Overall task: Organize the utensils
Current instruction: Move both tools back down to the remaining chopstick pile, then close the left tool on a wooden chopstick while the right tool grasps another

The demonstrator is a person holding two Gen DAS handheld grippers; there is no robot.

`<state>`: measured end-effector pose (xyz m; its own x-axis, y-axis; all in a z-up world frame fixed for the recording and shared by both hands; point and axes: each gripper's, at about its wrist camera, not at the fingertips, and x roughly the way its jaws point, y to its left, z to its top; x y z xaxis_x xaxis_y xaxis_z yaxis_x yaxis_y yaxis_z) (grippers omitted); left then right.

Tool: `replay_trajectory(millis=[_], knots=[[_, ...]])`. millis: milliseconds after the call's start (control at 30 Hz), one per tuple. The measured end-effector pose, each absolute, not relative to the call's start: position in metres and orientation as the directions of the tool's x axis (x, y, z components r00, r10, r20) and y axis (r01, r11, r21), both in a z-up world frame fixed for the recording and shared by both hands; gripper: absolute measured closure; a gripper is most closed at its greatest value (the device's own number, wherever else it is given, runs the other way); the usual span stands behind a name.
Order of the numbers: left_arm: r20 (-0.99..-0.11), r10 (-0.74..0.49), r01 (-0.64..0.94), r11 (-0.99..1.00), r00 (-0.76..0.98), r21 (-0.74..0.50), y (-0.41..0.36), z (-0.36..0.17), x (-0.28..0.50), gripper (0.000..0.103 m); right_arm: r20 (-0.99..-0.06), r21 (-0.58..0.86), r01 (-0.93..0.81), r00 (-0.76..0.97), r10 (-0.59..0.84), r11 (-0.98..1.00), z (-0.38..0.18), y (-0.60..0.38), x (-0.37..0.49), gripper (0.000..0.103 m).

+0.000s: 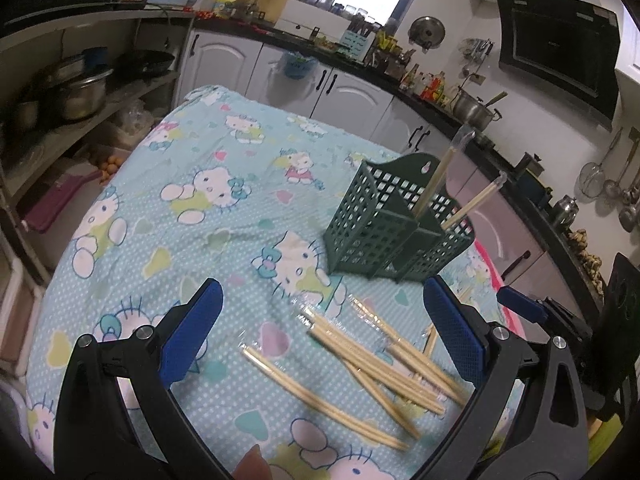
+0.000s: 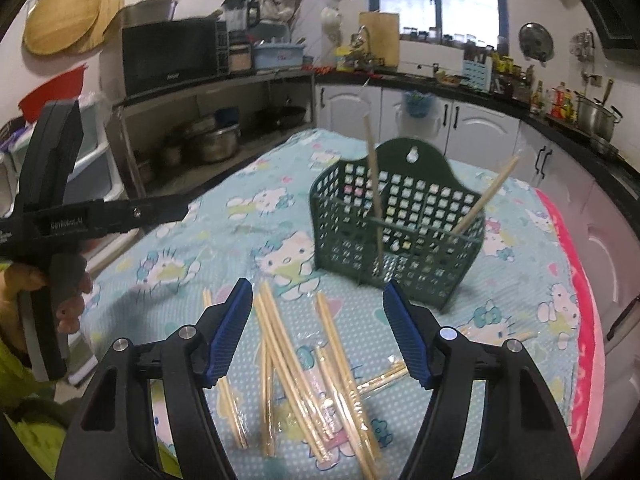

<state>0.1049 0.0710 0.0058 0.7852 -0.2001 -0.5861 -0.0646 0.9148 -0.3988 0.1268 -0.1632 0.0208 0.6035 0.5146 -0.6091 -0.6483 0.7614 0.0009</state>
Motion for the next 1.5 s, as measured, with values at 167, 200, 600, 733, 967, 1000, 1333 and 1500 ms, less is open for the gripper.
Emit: replay_trajectory(millis=[167, 200, 600, 733, 967, 1000, 1333, 1500], knots=[[-0.620, -0.192, -0.087, 0.916, 0.761, -0.391, 0.074, -0.009, 0.104, 0.011, -0.650, -0.009, -0.664, 0.572, 0.501, 0.747, 0.004, -0.157, 0.128, 0.044], [-0.626, -0.193, -0.090, 0.916, 0.756, -0.392, 0.075, -0.012, 0.105, 0.011, -0.655, -0.010, -0.666, 0.568, 0.498, 0.746, 0.002, -0.156, 0.128, 0.045], [-0.690, -0.222, -0.119, 0.904, 0.689, -0.410, 0.083, -0.047, 0.105, 0.027, -0.721, -0.041, -0.682, 0.526, 0.450, 0.730, -0.029, -0.147, 0.135, 0.060], [-0.716, -0.259, -0.129, 0.890, 0.649, -0.438, 0.083, -0.061, 0.109, 0.045, -0.745, -0.048, -0.695, 0.503, 0.438, 0.717, -0.040, -0.141, 0.140, 0.068], [-0.754, -0.285, -0.174, 0.868, 0.592, -0.465, 0.085, -0.083, 0.113, 0.050, -0.781, -0.056, -0.716, 0.466, 0.416, 0.696, -0.057, -0.127, 0.153, 0.069], [-0.756, -0.286, -0.178, 0.867, 0.589, -0.466, 0.085, -0.084, 0.113, 0.050, -0.784, -0.057, -0.717, 0.463, 0.413, 0.695, -0.060, -0.125, 0.154, 0.069], [-0.763, -0.274, -0.206, 0.860, 0.585, -0.467, 0.092, -0.091, 0.126, 0.052, -0.812, -0.032, -0.722, 0.422, 0.403, 0.691, -0.077, -0.117, 0.170, 0.080], [-0.775, -0.247, -0.224, 0.867, 0.581, -0.445, 0.093, -0.093, 0.133, 0.059, -0.815, -0.032, -0.722, 0.419, 0.401, 0.691, -0.079, -0.114, 0.173, 0.083]])
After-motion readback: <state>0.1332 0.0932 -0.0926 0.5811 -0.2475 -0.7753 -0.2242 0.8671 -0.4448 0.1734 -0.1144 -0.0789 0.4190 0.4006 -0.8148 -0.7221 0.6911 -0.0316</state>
